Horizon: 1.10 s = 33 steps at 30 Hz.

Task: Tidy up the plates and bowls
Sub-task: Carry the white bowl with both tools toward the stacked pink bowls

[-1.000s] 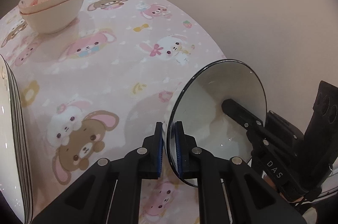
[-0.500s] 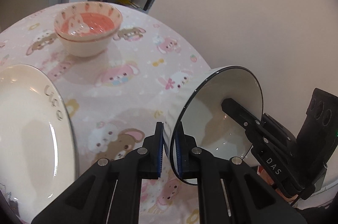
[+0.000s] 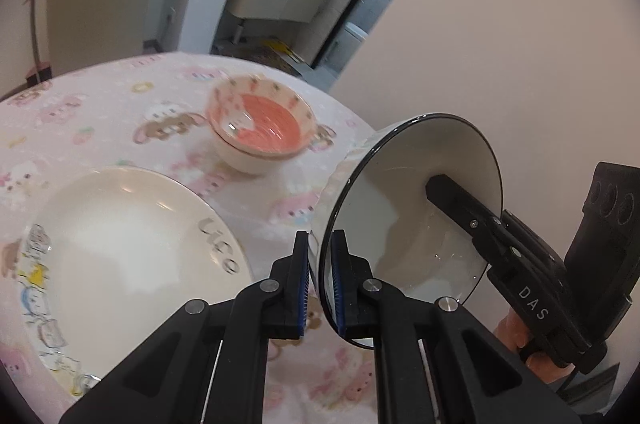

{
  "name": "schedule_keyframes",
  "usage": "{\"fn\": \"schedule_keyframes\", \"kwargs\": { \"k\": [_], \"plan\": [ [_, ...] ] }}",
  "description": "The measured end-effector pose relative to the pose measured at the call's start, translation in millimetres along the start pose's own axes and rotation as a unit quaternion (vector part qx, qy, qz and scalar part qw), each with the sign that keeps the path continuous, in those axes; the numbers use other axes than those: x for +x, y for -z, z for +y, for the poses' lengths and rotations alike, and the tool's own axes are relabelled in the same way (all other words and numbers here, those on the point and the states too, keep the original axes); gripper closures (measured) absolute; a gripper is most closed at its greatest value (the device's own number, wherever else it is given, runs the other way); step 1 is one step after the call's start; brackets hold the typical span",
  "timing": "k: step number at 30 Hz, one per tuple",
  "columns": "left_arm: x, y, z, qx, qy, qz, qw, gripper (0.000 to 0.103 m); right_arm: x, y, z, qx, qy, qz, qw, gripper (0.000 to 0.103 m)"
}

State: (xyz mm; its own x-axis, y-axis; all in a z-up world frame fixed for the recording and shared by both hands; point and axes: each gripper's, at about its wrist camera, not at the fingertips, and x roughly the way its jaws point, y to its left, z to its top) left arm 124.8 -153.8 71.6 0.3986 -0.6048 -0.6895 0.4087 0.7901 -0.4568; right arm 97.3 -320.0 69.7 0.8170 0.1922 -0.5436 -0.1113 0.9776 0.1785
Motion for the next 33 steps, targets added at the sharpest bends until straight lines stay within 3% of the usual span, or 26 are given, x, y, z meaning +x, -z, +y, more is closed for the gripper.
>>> {"fn": "schedule_keyframes", "kwargs": {
  "k": [5,18,21,25,33],
  "plan": [
    [-17.2,-22.4,13.6,-0.014,-0.014,-0.028,0.9994,0.092,13.5,-29.1,21.5,-0.033,-0.010,-0.022,0.999,0.092],
    [-21.8,-112.9,31.1,-0.010,-0.012,-0.084,0.9964,0.092,55.1,-121.3,27.3,-0.023,-0.030,-0.038,0.999,0.090],
    [-13.3,-123.6,37.2,-0.012,-0.013,-0.090,0.9958,0.092,66.3,-126.0,21.0,-0.009,-0.035,-0.038,0.999,0.090],
    [10.5,-122.3,51.4,-0.027,-0.013,-0.079,0.9964,0.091,87.0,-123.1,25.1,-0.023,-0.014,-0.016,0.999,0.089],
    [33.5,-122.1,75.1,-0.046,-0.014,-0.054,0.9974,0.091,116.7,-117.1,21.2,-0.019,-0.015,0.029,0.999,0.090]
  ]
}}
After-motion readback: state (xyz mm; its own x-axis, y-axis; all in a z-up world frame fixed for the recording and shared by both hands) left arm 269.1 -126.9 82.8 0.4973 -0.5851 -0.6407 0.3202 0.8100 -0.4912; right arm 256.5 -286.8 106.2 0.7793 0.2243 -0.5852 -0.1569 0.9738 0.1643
